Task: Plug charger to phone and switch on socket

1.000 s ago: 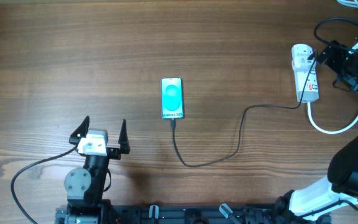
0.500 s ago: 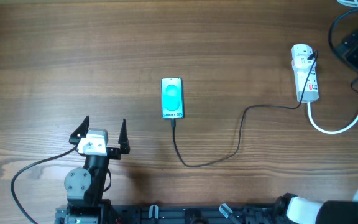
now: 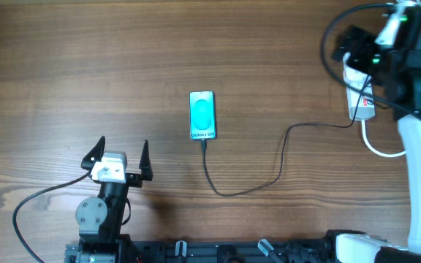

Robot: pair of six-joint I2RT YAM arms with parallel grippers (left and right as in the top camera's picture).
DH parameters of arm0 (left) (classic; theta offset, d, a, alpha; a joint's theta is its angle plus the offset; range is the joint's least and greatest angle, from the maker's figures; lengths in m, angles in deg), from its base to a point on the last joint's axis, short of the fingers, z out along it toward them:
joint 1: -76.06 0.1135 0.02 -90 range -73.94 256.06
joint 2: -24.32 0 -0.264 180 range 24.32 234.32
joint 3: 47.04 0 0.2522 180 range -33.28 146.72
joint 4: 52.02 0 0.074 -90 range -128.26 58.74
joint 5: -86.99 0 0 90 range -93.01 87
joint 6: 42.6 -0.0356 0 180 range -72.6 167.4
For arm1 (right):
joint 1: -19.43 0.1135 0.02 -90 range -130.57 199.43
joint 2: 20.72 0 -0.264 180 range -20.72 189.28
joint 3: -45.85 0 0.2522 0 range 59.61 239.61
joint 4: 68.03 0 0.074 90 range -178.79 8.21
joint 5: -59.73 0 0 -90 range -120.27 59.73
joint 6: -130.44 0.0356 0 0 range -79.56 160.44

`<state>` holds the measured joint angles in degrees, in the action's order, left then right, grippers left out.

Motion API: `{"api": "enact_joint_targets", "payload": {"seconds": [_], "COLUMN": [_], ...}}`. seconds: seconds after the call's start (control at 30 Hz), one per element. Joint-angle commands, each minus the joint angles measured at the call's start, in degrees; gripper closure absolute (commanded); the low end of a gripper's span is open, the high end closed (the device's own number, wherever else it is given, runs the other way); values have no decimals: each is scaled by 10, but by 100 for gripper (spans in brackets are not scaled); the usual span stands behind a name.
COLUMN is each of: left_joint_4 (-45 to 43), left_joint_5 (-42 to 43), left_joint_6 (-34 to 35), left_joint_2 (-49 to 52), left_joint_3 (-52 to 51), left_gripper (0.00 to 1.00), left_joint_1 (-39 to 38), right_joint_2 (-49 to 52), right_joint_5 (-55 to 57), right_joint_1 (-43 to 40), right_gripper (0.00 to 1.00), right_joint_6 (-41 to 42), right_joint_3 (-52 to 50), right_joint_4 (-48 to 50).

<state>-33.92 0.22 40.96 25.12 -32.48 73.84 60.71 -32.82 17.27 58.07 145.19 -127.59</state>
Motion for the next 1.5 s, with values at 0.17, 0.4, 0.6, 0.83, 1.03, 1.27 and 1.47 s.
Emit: {"api": "enact_joint_targets", "payload": {"seconds": [0.17, 0.4, 0.6, 0.83, 1.03, 1.27, 1.47], "left_joint_4": [0, 0, 0, 0, 0, 0, 0], "left_joint_5": [-7, -7, -7, -7, -7, -7, -7], "left_joint_6": [-8, -9, -8, -9, -9, -9, -9], "left_joint_2": [-6, -6, -6, -6, -6, -6, -6], "left_joint_3": [-5, -5, -5, -5, -5, -5, -5], "left_gripper": [0, 0, 0, 0, 0, 0, 0], "left_joint_1": [-2, -2, -2, -2, -2, -2, -2], "right_joint_2": [-16, -106, -167, -203, -211, -211, -212], "right_joint_5": [4, 4, 4, 4, 42, -9, -80], "right_joint_1": [47, 47, 47, 47, 47, 47, 47], "right_gripper": [0, 0, 0, 0, 0, 0, 0], "right_joint_6": [-10, -10, -10, -10, -43, -171, -228], "right_joint_3": [-74, -289, -348, -348, -350, -368, -443], "right_joint_4": [2, 1, 1, 1, 8, 107, 207]}}
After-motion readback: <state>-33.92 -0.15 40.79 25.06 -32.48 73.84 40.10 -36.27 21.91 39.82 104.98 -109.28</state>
